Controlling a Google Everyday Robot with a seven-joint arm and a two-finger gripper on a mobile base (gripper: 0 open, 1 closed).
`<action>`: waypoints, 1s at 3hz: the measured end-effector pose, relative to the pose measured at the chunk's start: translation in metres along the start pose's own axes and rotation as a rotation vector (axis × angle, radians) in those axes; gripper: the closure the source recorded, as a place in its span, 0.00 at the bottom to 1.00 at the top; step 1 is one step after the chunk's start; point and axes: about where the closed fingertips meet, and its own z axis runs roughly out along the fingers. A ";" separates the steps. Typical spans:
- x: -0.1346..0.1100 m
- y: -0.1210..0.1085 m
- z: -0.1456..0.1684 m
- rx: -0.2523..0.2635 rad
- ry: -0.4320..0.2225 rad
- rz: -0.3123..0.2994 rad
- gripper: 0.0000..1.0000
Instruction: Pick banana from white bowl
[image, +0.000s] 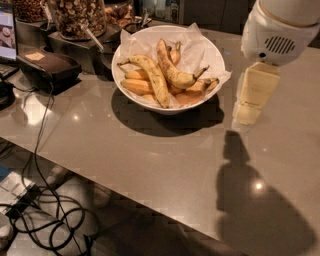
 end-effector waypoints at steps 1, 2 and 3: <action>-0.021 -0.005 0.007 -0.007 0.036 -0.016 0.00; -0.026 -0.010 0.005 0.018 0.013 -0.018 0.00; -0.028 -0.015 -0.001 -0.020 -0.059 -0.010 0.00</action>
Offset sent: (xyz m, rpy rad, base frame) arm 0.0104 0.0161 -0.0025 -0.0305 0.0153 0.0073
